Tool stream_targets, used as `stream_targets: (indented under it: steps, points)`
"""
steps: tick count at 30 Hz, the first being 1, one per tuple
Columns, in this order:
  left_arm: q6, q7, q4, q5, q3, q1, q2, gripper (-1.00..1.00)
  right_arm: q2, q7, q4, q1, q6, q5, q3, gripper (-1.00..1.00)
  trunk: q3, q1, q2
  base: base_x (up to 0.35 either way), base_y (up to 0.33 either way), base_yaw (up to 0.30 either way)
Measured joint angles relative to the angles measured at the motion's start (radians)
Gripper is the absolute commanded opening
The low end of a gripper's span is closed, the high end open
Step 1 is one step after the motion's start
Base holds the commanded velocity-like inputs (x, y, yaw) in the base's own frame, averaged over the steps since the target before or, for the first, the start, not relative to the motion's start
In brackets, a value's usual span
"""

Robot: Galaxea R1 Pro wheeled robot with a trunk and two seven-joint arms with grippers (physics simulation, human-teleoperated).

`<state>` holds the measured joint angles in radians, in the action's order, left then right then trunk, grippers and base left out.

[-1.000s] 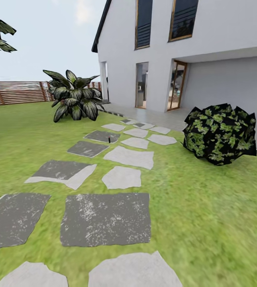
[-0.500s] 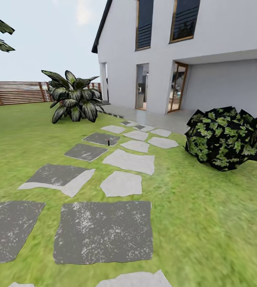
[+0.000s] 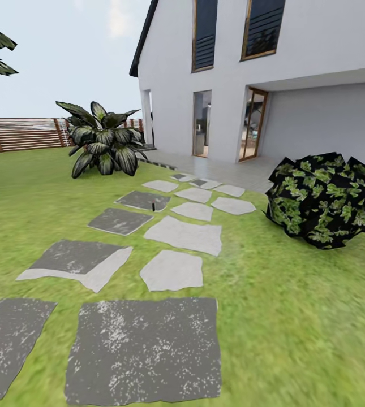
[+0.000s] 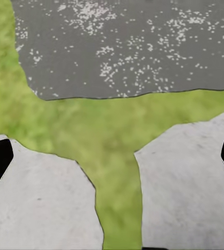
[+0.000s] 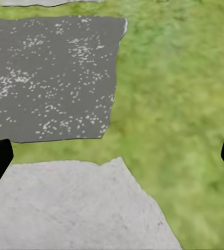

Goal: In the garden, pick up the pesticide atomizer on the floor and spray pesticide onto both trees until each tree trunk is fully covered.

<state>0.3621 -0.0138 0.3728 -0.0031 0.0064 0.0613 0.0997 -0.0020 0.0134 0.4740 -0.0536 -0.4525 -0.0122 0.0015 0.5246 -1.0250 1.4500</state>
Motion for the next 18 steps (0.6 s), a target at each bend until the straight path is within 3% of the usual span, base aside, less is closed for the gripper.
stream_targets:
  steps: [18]
  points:
    - [0.0,0.0,0.0,0.0,0.0,0.0,0.0,1.0,0.0,-0.001,-0.002,0.0,0.0,0.0,0.002,1.0,0.0,0.0,0.0,0.338,0.0,0.0]
